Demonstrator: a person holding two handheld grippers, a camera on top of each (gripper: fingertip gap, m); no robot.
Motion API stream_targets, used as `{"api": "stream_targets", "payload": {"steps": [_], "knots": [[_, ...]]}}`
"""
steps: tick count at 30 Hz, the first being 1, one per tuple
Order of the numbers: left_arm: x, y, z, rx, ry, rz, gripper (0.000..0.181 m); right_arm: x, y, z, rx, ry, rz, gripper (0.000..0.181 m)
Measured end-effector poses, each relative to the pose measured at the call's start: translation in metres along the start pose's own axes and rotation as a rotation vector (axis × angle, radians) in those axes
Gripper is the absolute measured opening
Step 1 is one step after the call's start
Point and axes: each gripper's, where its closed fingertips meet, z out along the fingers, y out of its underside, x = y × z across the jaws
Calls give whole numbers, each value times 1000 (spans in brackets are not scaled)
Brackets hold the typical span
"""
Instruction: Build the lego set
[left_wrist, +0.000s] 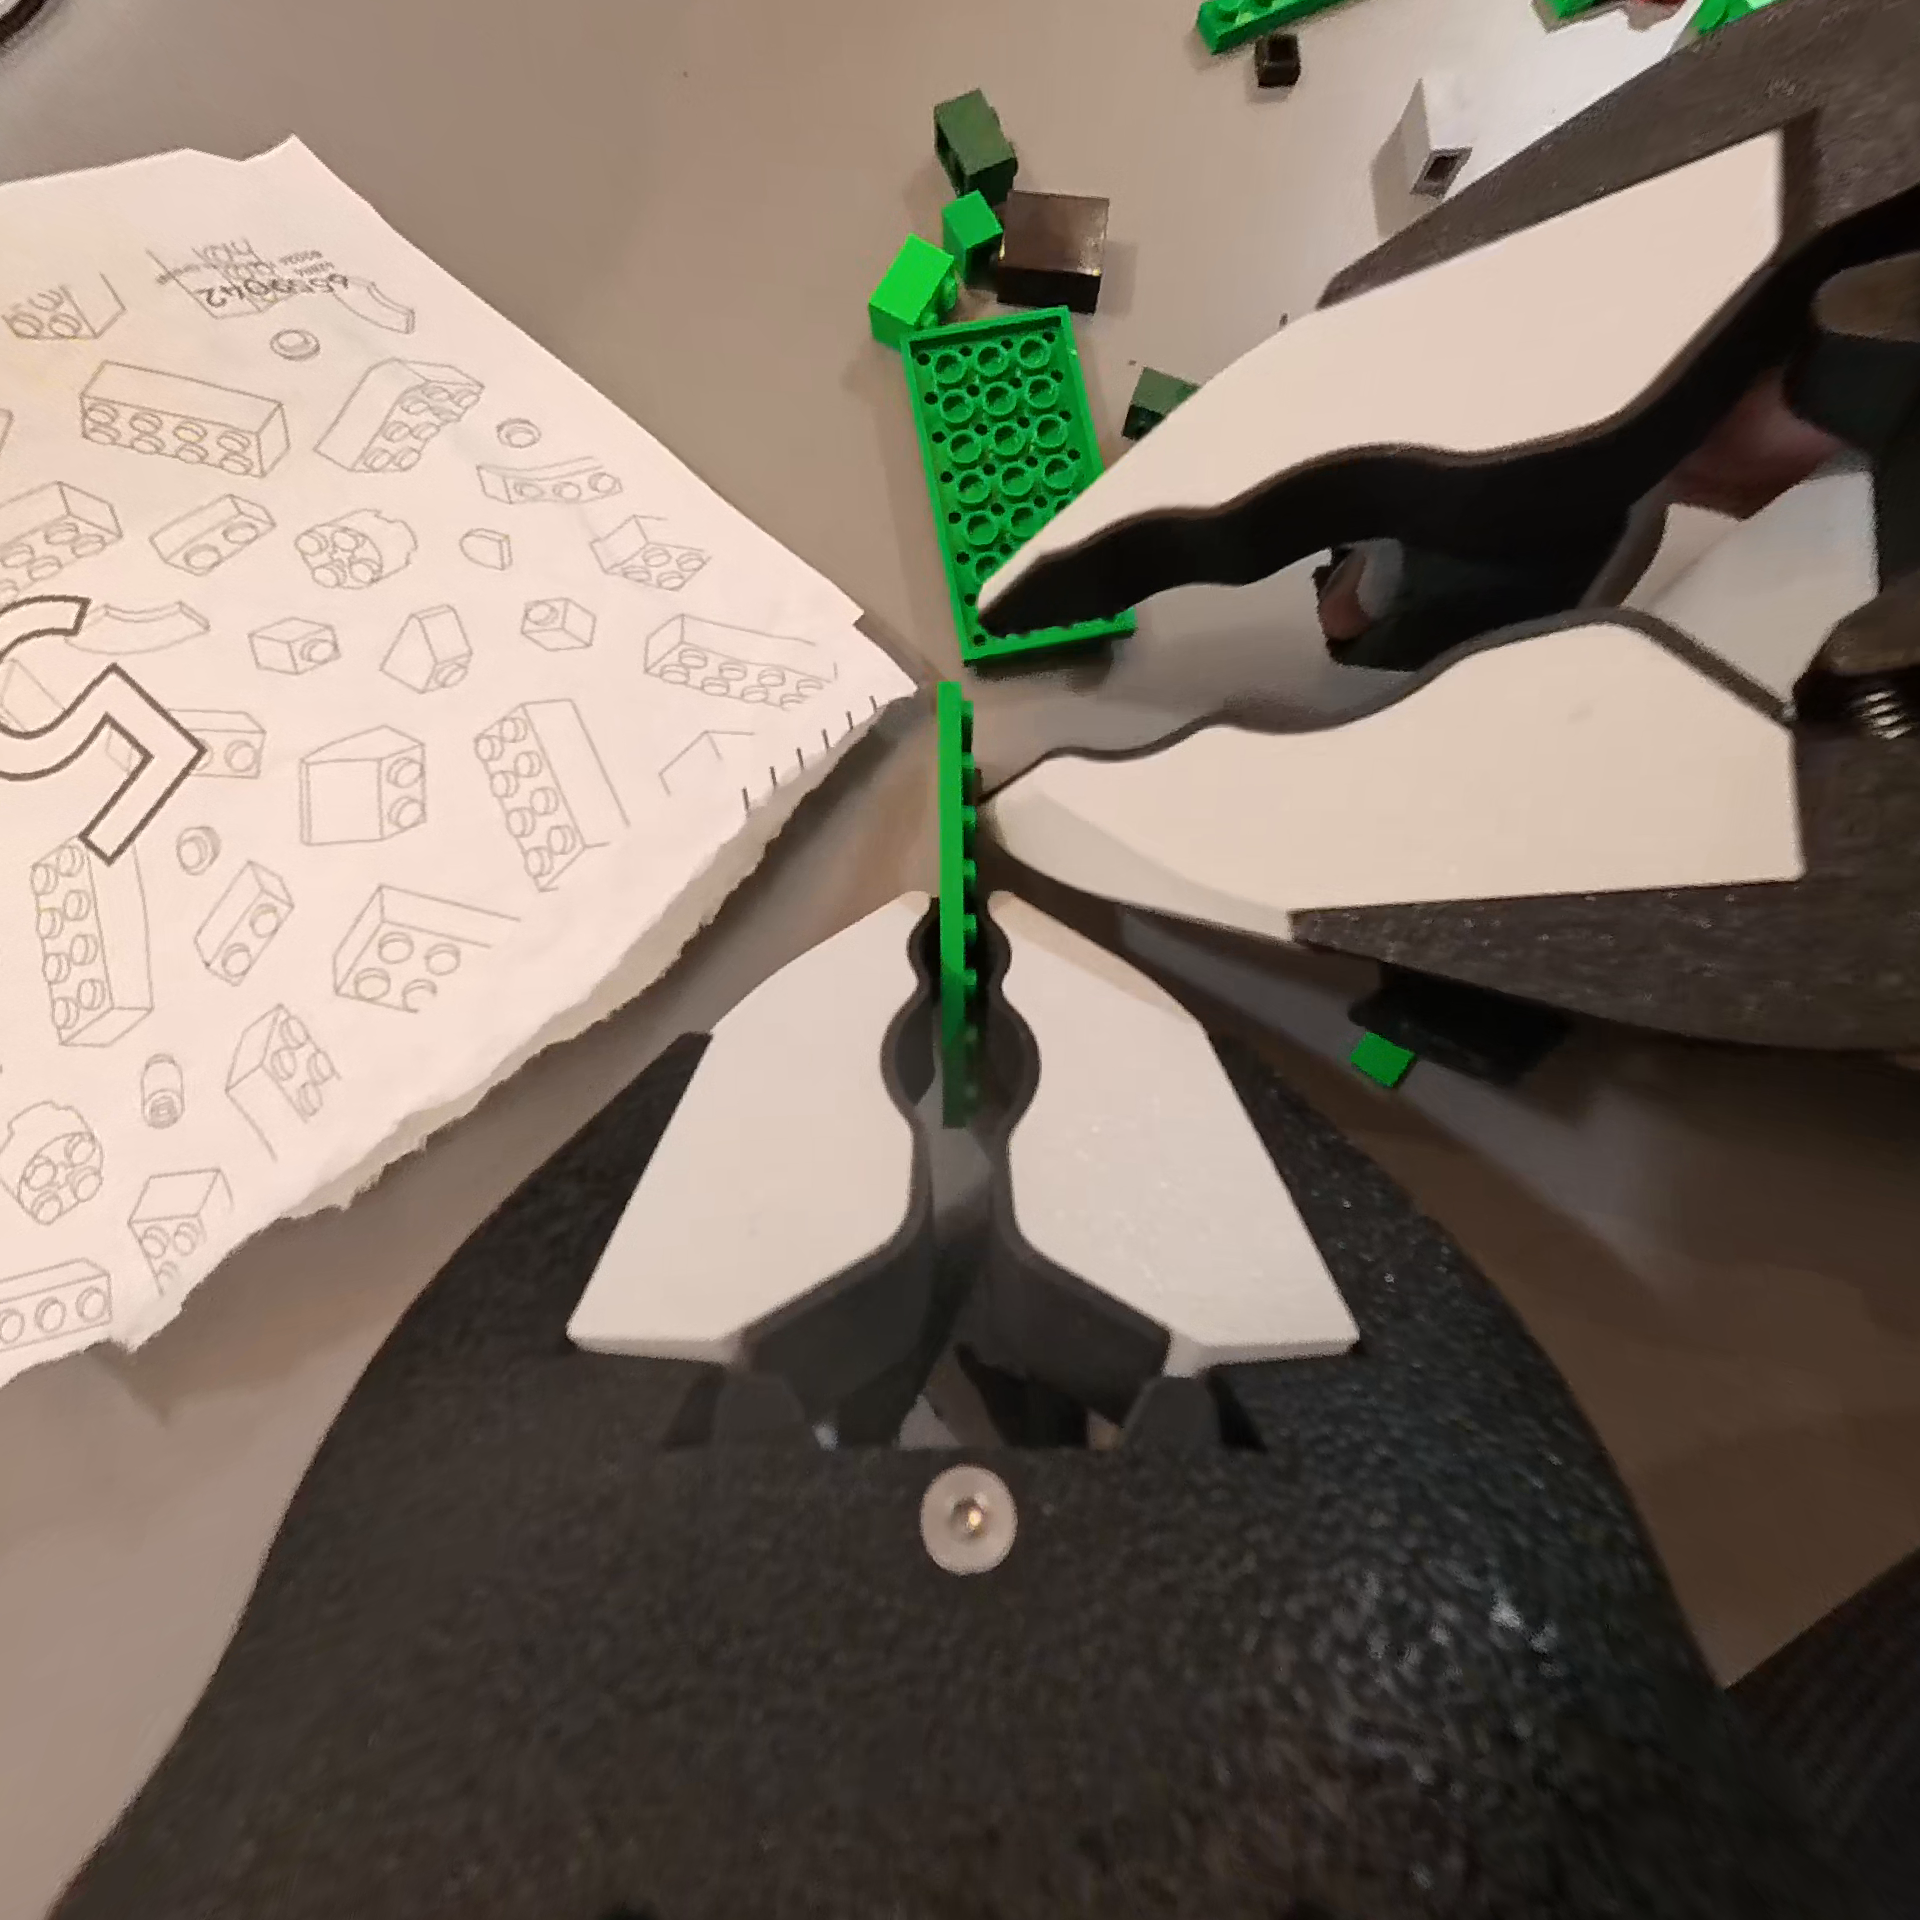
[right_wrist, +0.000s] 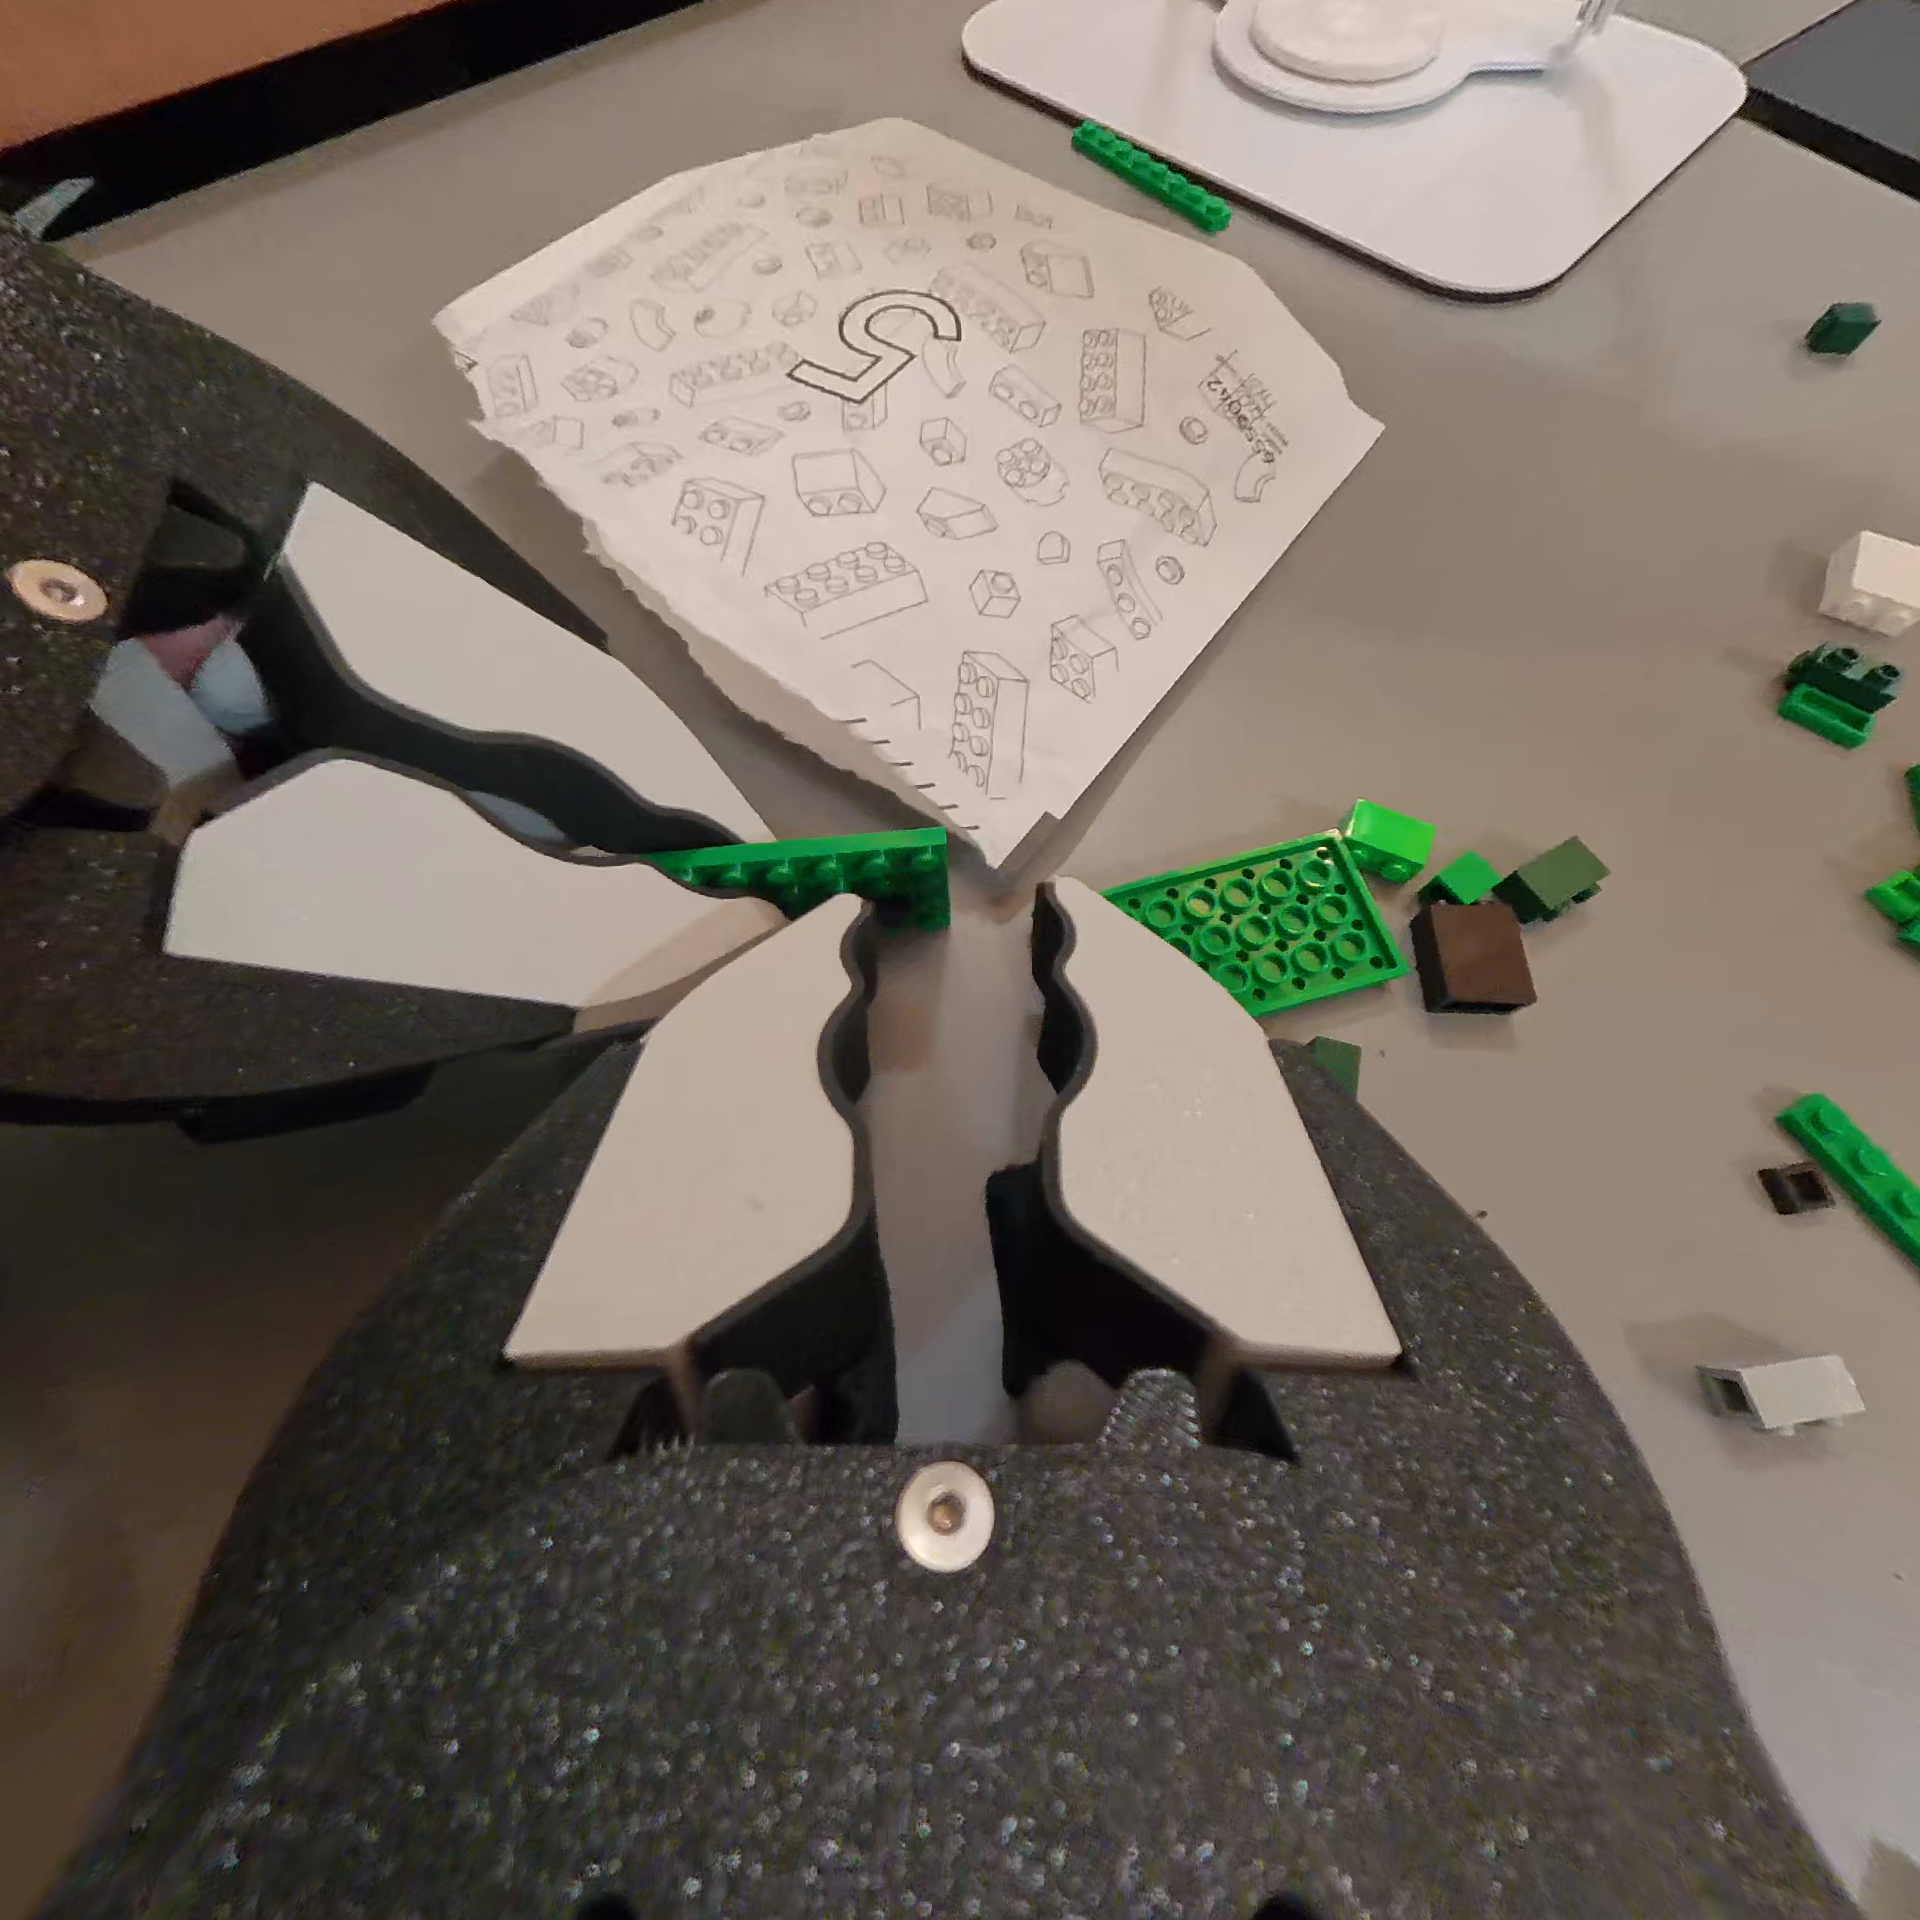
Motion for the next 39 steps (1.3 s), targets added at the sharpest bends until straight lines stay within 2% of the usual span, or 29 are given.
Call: {"api": "stream_targets", "payload": {"steps": [7,12,27,28,29,30,32,35,37,39], "knots": [[0,0,0,10,25,-18,5,0,0,3,-10,-3,7,28],[-3,0,1,5,-38,21,5,2,-1,2,-8,88,-69,30],[-4,-1,1,-4,-92,57,5,6,0,0,-12,135,-54,32],[-4,0,0,-9,-94,57,5,21,2,-2,-26,236,-36,3],[-8,5,-4,-30,-114,62,4,42,10,-7,-74,358,-58,0],[-11,7,-6,-27,-122,55,4,47,12,-9,-72,361,-27,0],[-11,8,-6,-1,-93,20,4,44,11,-8,-58,313,-2,3],[-11,7,-6,15,-88,30,4,33,8,-7,-43,256,-58,17],[-11,6,-5,32,-62,24,4,19,4,-7,-1,132,-59,25],[-6,0,-5,96,22,-20,4,5,-9,-15,107,8,-55,20]]}}
